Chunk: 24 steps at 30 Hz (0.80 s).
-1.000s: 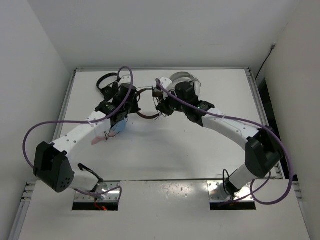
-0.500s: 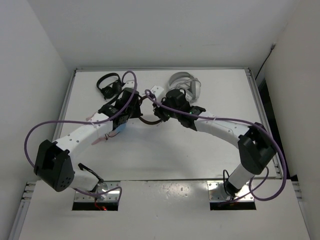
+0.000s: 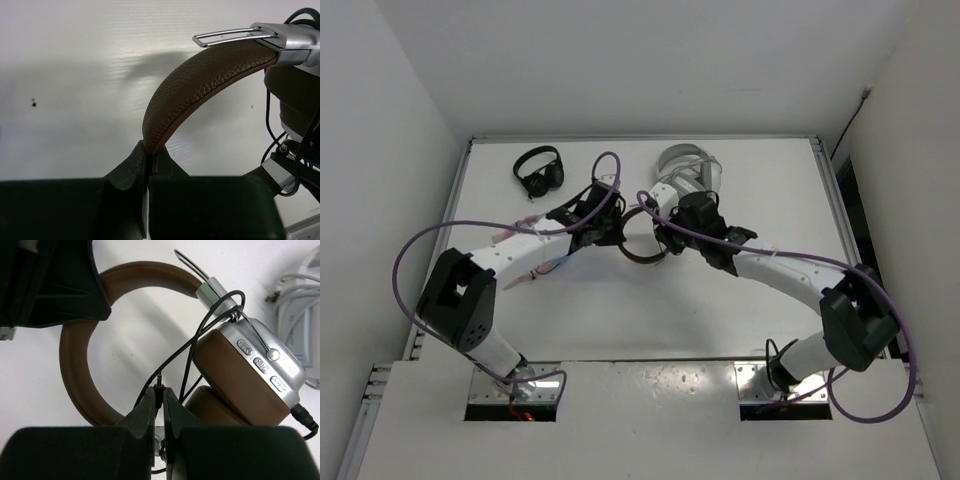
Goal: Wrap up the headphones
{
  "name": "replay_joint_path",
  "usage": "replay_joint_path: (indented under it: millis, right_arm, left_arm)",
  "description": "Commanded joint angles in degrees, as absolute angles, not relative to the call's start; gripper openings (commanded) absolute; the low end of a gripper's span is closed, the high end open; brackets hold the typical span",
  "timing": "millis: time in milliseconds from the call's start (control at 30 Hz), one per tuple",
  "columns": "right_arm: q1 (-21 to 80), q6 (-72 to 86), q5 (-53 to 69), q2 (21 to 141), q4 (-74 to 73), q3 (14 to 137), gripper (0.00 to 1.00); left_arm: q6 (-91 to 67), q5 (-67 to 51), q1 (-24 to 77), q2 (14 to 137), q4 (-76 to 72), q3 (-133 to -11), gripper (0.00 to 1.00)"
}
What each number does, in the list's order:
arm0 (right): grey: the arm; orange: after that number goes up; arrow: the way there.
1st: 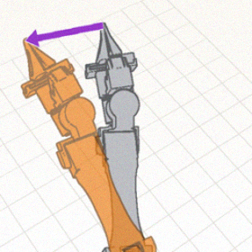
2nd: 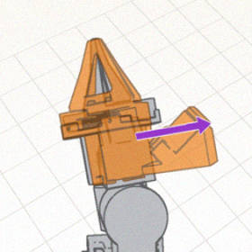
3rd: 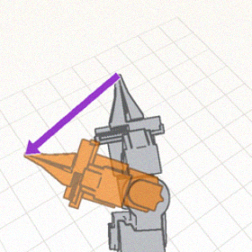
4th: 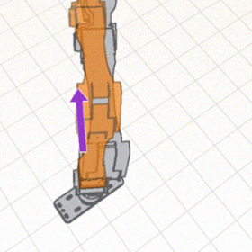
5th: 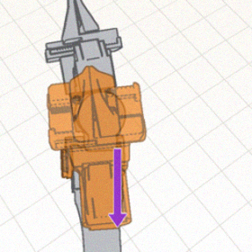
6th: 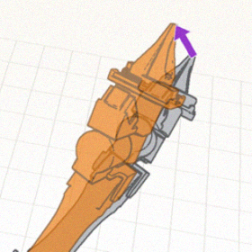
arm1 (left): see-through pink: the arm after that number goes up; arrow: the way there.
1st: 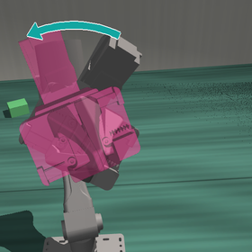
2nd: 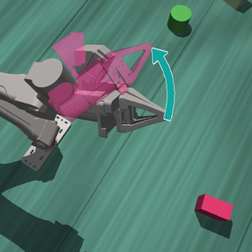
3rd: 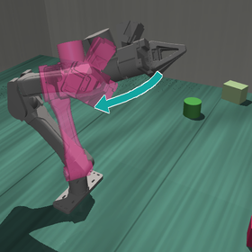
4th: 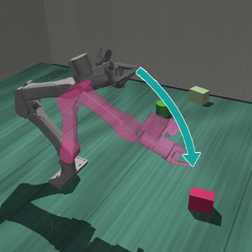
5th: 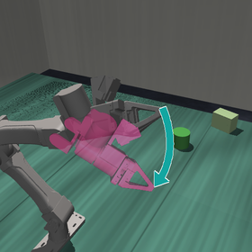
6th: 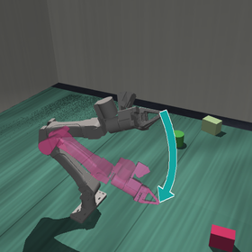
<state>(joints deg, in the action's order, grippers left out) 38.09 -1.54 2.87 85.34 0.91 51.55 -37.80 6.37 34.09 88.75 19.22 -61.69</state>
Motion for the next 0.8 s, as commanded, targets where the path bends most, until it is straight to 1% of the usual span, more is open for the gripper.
replay_joint_path:
  millis: [0, 367, 500, 533, 767]
  right_arm:
    - [35.42, -3.25, -1.85, 82.18, 1.06, 50.28, 0.01]
    - [29.36, -4.39, -1.85, 80.95, 2.20, 43.78, 0.01]
    - [28.21, -4.92, -1.23, 80.95, 2.20, 42.10, 0.01]
    - [27.52, -4.92, -0.71, 80.95, 2.20, 42.10, 0.03]
    - [26.46, -4.92, -0.09, 80.95, -0.17, 39.38, 0.03]
  left_arm:
    - [-37.88, 0.00, 34.72, 90.08, 16.44, -66.53, 0.00]
    - [-36.21, 1.23, 40.07, 100.72, 16.44, -75.49, 0.00]
    - [-36.91, 1.23, 41.22, 105.02, 16.44, -76.73, 0.00]
    - [-36.91, 1.23, 41.22, 105.64, 16.44, -76.73, 0.00]
    - [-36.91, 0.53, 44.38, 109.68, 16.96, -79.01, 0.00]
